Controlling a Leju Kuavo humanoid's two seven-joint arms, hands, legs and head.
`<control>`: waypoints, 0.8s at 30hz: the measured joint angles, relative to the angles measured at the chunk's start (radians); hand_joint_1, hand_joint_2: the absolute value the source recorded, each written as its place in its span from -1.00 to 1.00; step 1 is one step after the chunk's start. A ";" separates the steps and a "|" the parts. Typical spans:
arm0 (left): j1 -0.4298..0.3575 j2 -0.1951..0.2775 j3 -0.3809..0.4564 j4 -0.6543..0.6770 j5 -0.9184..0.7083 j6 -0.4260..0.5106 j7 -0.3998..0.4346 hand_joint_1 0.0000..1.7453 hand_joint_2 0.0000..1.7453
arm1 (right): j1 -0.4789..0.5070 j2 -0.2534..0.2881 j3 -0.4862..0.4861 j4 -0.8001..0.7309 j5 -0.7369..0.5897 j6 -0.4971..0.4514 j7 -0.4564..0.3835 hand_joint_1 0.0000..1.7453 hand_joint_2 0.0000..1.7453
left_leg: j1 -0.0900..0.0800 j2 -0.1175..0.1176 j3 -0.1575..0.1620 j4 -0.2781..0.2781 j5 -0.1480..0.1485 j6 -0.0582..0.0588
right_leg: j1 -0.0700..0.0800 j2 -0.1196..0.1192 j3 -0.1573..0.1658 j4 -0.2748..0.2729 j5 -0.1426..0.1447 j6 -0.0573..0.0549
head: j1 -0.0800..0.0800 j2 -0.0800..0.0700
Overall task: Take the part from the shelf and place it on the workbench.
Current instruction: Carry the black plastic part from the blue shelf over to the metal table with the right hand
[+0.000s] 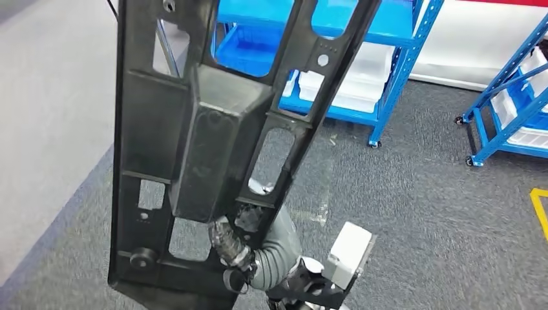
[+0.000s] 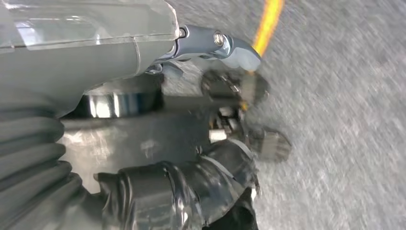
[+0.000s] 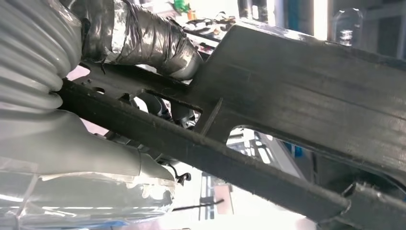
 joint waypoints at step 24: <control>0.005 -0.007 0.000 0.000 -0.006 -0.017 0.012 -1.00 1.00 | 0.009 -0.018 -0.005 0.023 0.010 -0.003 0.011 0.90 1.00 | -0.010 0.038 -0.067 0.043 0.024 -0.029 | 0.007 -0.062 0.143 -0.119 -0.008 -0.037 | -0.012 0.000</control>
